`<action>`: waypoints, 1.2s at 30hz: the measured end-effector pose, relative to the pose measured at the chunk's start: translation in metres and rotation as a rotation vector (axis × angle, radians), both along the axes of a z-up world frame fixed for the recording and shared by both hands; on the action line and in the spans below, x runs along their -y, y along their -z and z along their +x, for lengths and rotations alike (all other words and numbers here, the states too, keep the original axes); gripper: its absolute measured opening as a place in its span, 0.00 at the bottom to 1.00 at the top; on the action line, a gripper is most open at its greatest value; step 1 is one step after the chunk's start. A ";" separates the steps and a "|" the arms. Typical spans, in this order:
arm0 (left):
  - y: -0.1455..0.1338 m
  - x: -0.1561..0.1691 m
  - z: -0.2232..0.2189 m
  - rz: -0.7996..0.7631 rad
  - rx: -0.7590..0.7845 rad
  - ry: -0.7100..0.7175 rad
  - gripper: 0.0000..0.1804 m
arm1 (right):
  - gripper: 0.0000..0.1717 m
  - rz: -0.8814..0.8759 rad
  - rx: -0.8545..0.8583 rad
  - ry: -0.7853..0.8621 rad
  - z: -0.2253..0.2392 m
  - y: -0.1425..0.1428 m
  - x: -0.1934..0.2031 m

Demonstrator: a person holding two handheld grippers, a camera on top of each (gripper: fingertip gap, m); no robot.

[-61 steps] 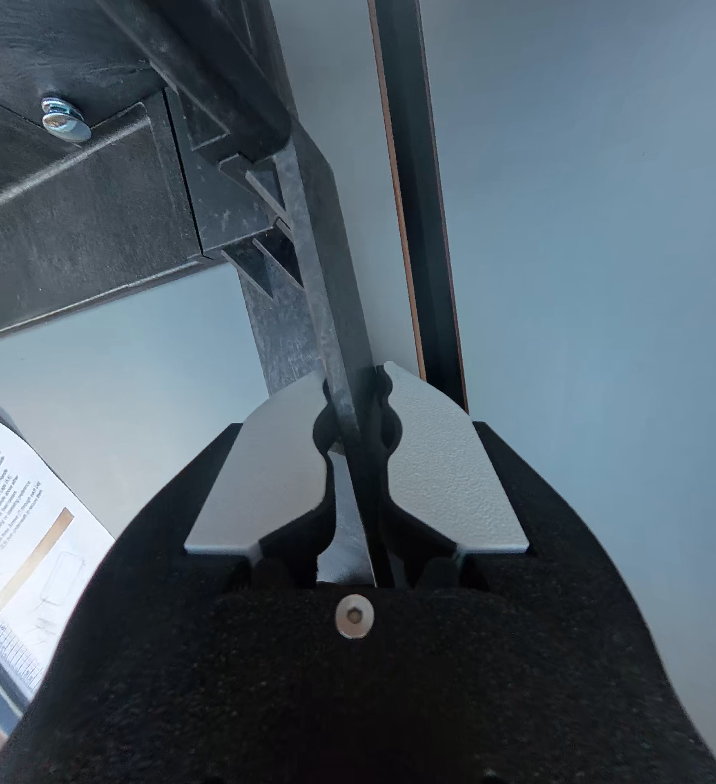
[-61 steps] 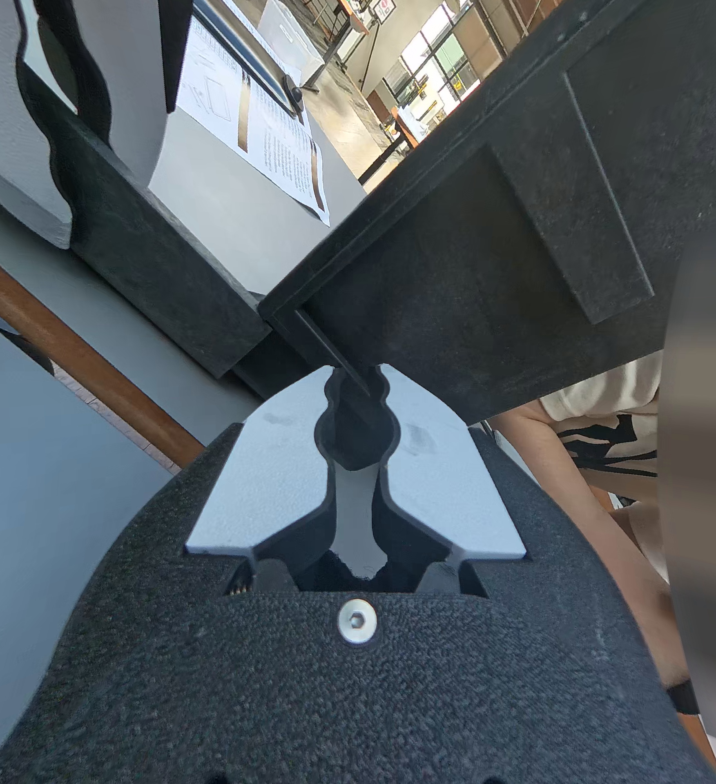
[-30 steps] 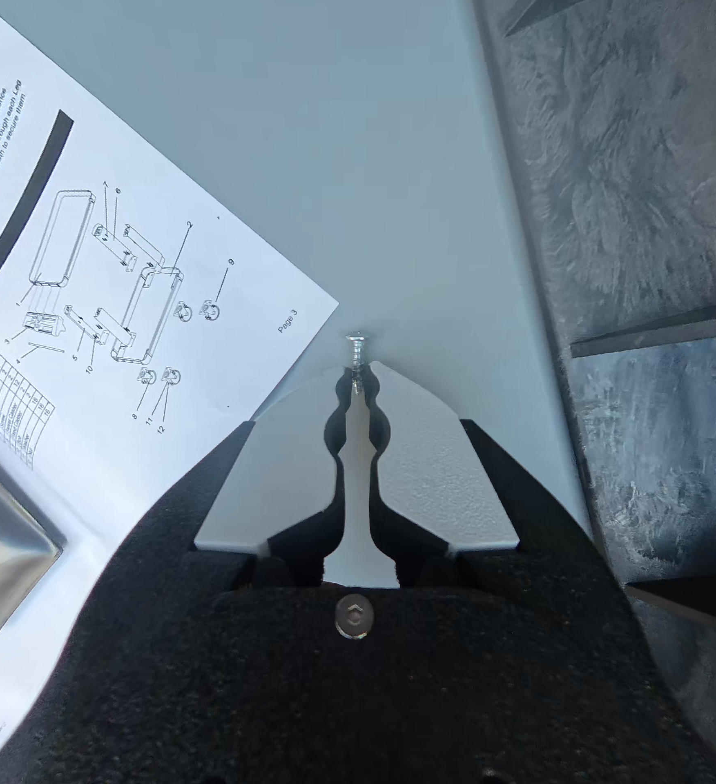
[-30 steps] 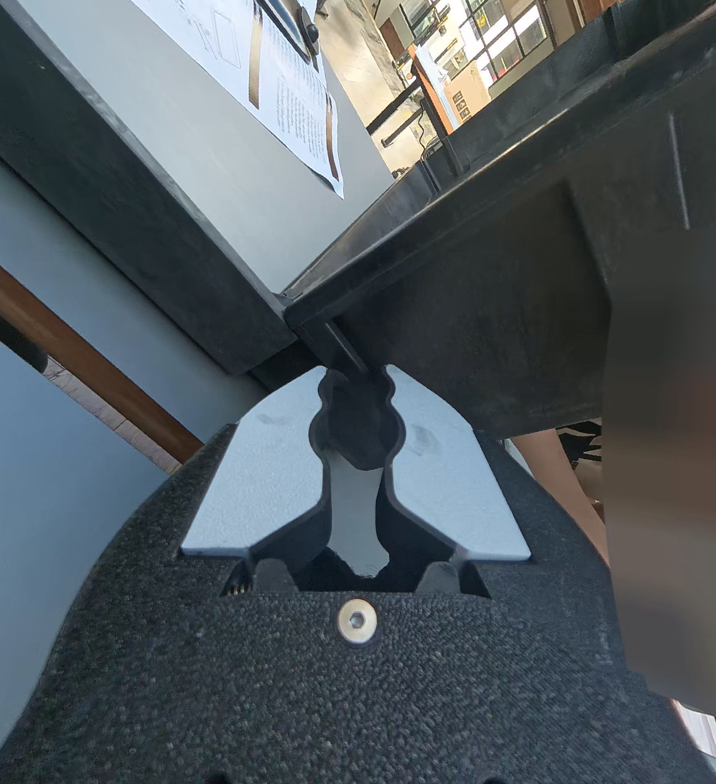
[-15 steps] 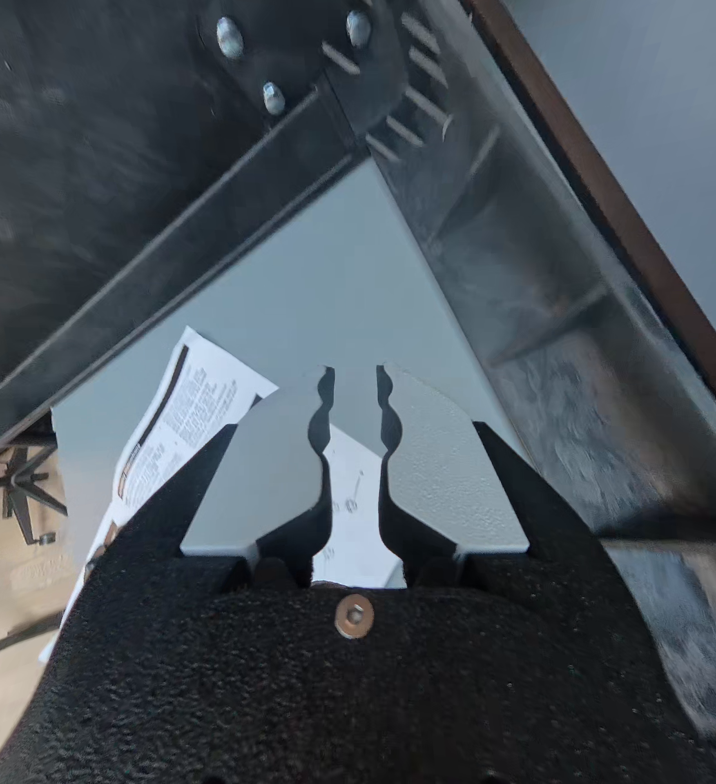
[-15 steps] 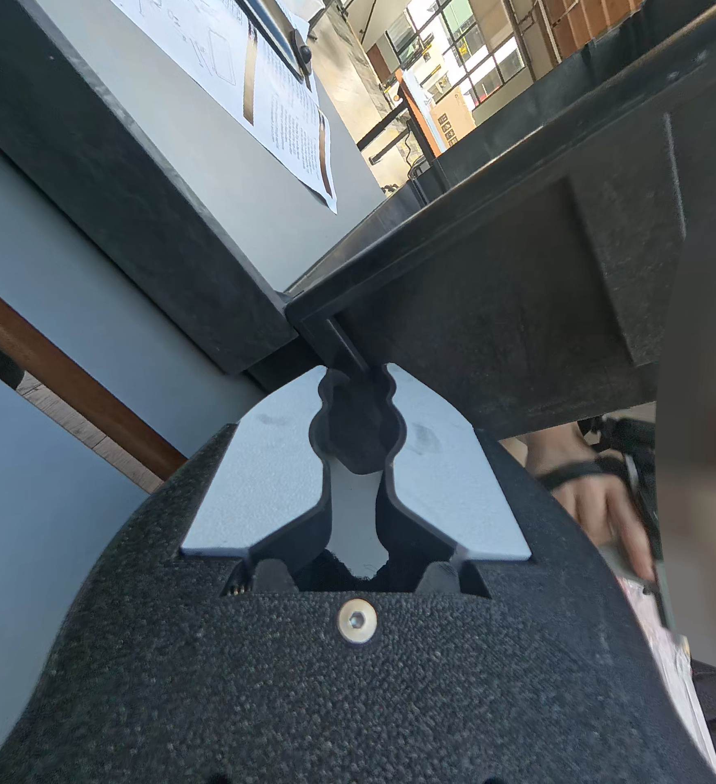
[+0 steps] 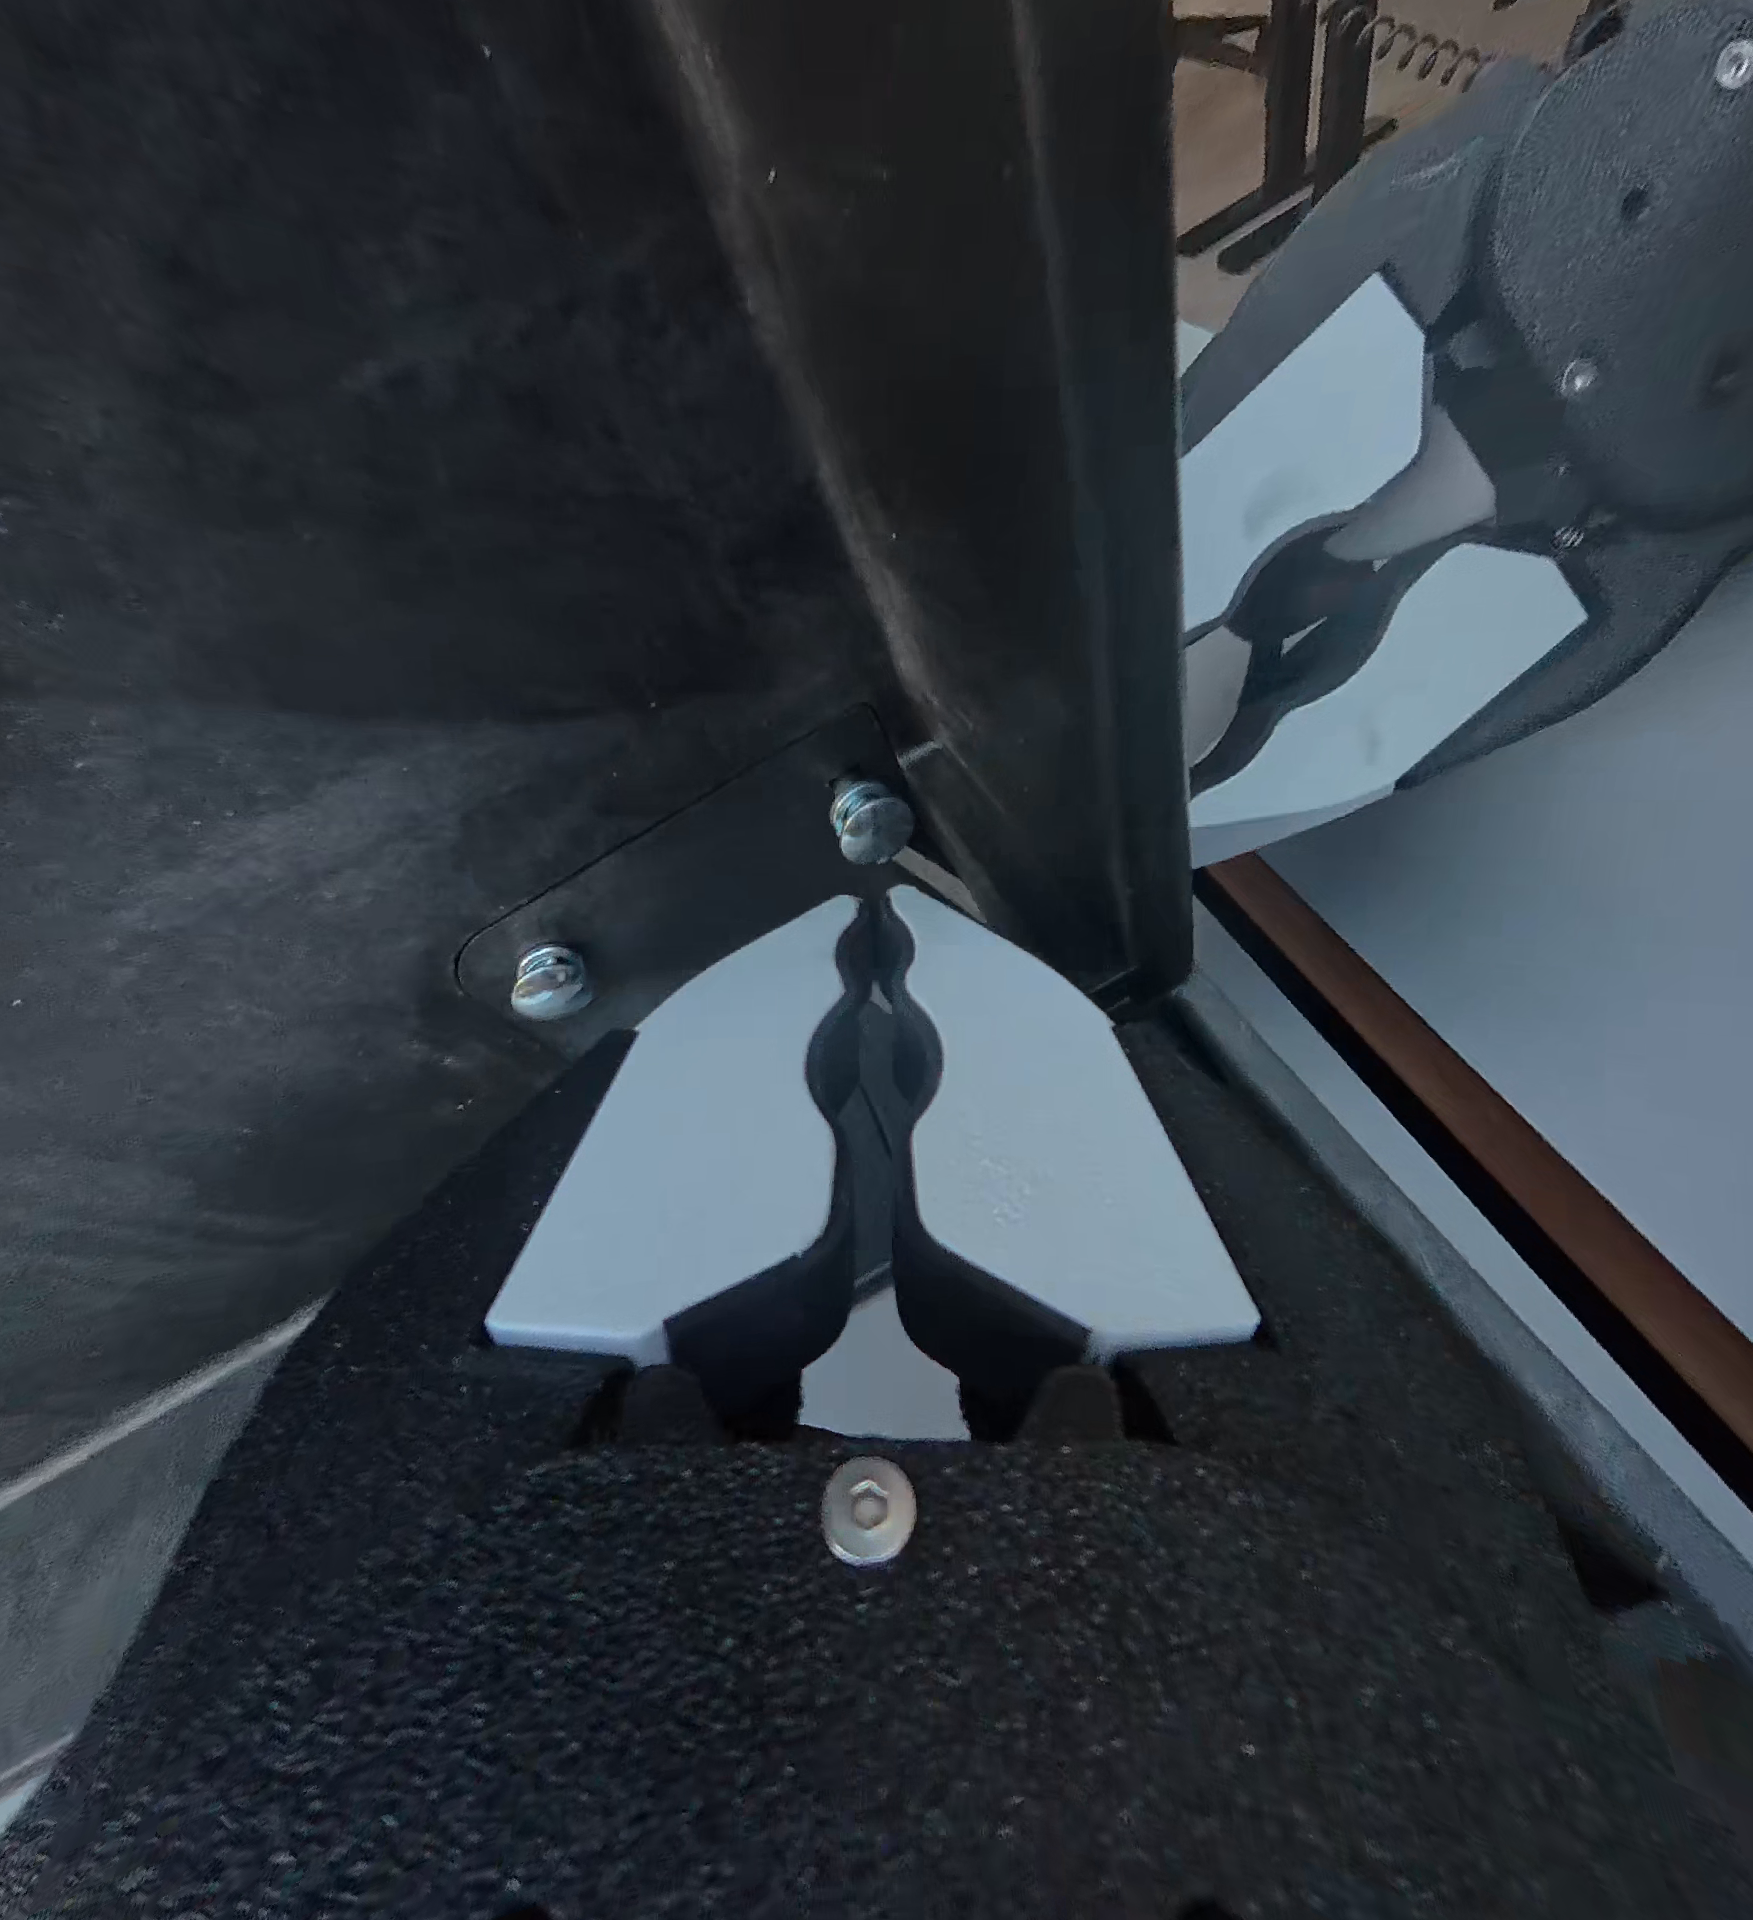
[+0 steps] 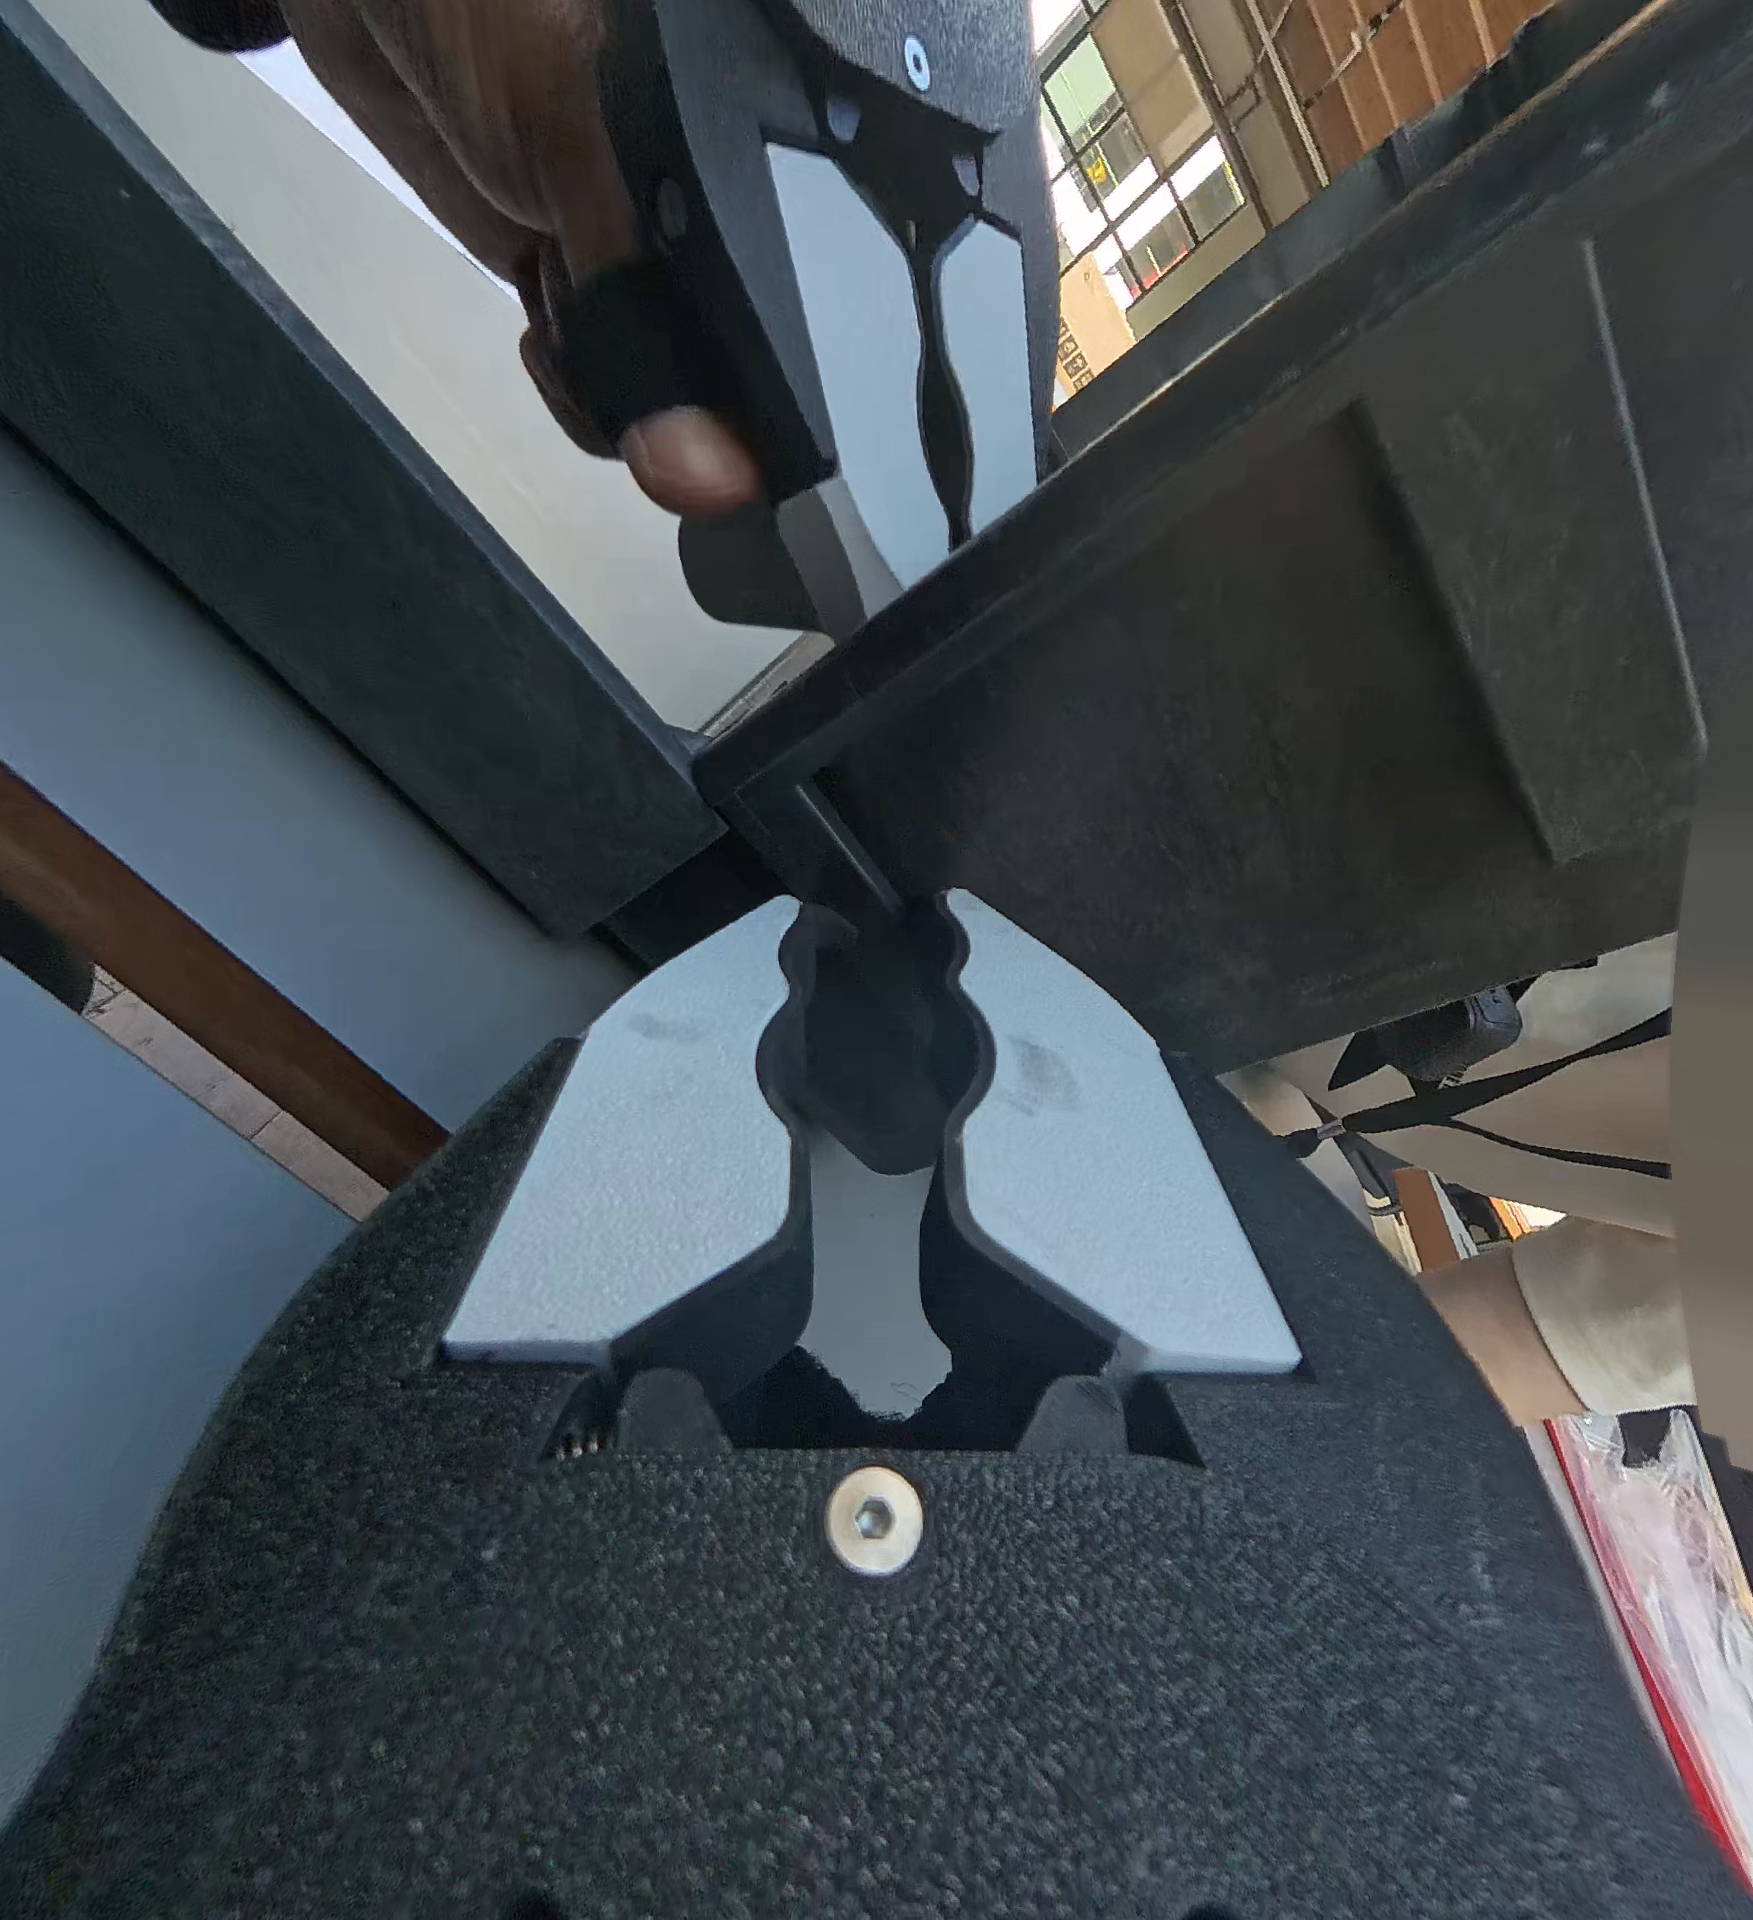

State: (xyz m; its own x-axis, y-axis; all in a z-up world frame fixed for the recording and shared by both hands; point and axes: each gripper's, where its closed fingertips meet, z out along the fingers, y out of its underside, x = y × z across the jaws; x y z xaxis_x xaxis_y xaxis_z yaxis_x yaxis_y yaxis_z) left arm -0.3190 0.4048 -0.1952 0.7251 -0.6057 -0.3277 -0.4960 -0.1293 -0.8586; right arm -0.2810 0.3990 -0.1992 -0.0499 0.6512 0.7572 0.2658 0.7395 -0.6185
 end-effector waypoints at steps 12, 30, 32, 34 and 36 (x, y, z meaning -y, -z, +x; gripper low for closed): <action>0.002 -0.016 0.019 -0.007 0.068 0.065 0.00 | 0.11 -0.019 -0.009 -0.009 0.001 0.000 0.000; 0.012 -0.014 0.011 -0.027 0.070 0.064 0.00 | 0.11 -0.020 -0.002 -0.011 0.001 0.000 0.000; 0.011 -0.013 0.012 -0.020 0.069 0.070 0.00 | 0.11 -0.023 -0.004 -0.012 0.001 0.000 0.000; 0.011 -0.014 0.011 -0.018 0.059 0.067 0.00 | 0.11 -0.024 -0.005 -0.012 0.000 -0.001 0.000; 0.012 -0.015 0.011 -0.022 0.066 0.061 0.00 | 0.11 -0.024 -0.006 -0.012 0.000 0.000 -0.001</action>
State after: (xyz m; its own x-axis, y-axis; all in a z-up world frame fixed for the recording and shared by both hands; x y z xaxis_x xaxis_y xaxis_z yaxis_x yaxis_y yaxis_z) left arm -0.3078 0.4193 -0.2068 0.7063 -0.6557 -0.2668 -0.4462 -0.1198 -0.8869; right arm -0.2807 0.3997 -0.1989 -0.0530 0.6689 0.7414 0.2536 0.7272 -0.6379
